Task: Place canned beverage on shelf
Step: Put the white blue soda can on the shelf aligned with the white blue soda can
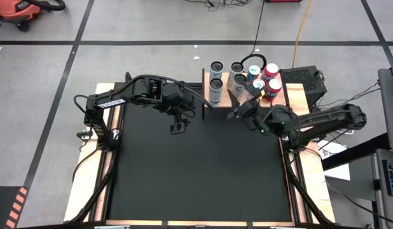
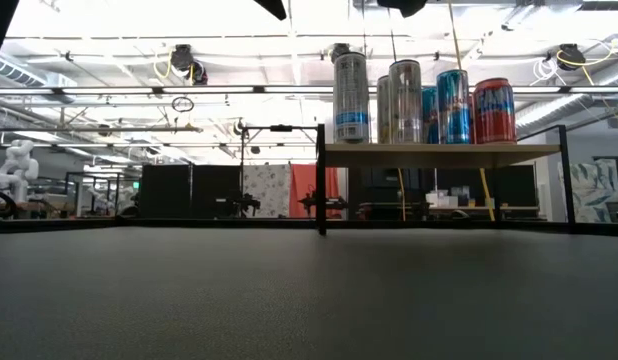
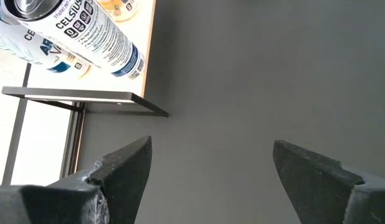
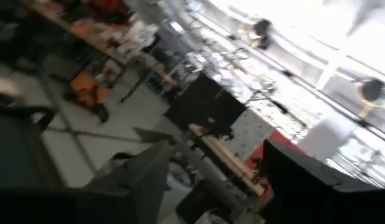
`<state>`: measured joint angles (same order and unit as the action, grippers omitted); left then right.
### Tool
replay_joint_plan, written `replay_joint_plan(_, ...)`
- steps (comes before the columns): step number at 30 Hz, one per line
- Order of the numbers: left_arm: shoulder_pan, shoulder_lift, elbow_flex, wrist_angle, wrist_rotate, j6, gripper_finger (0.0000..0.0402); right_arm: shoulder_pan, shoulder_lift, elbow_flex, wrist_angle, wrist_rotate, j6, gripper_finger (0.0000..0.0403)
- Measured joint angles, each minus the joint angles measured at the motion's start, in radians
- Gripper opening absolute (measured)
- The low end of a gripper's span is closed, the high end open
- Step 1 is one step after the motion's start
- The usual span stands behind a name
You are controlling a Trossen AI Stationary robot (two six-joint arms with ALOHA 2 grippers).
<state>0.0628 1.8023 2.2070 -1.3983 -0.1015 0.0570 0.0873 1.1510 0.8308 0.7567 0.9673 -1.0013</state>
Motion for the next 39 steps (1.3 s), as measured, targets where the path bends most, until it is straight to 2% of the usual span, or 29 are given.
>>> replay_joint_plan(6, 0.000, 0.000, 0.000, 0.000, 0.000, 0.000, 0.0333, -0.004, -0.024, 0.103, -0.420, -0.098, 0.169, 0.0146)
replay_joint_plan(14, 0.000, 0.000, 0.000, 0.000, 0.000, -0.049, 0.0333, -0.071, -0.025, 0.271, -0.702, -0.273, 0.320, 0.0011)
replay_joint_plan(19, 0.000, 0.000, 0.000, -0.003, 0.000, -0.052, 0.0333, -0.132, -0.025, 0.309, -0.767, -0.316, 0.365, 0.0003)
replay_joint_plan(24, 0.000, 0.000, 0.000, -0.003, -0.008, -0.052, 0.0333, -0.220, -0.025, 0.309, -0.804, -0.464, 0.419, 0.0001)
replay_joint_plan(28, 0.000, 0.000, 0.000, -0.003, -0.009, -0.052, 0.0333, -0.287, -0.025, 0.309, -0.827, -0.535, 0.444, 0.0000)
replay_joint_plan(33, 0.000, 0.000, 0.000, -0.003, -0.012, -0.052, 0.0333, -0.362, -0.024, 0.309, -0.913, -0.712, 0.446, 0.0000)
replay_joint_plan(36, 0.000, 0.000, 0.000, -0.003, -0.012, -0.052, 0.0333, -0.394, -0.011, 0.309, -0.932, -0.726, 0.457, 0.0000)
replay_joint_plan(39, 0.000, 0.000, 0.000, -0.003, -0.012, -0.052, 0.0333, -0.424, -0.009, 0.309, -0.946, -0.790, 0.466, 0.0000)
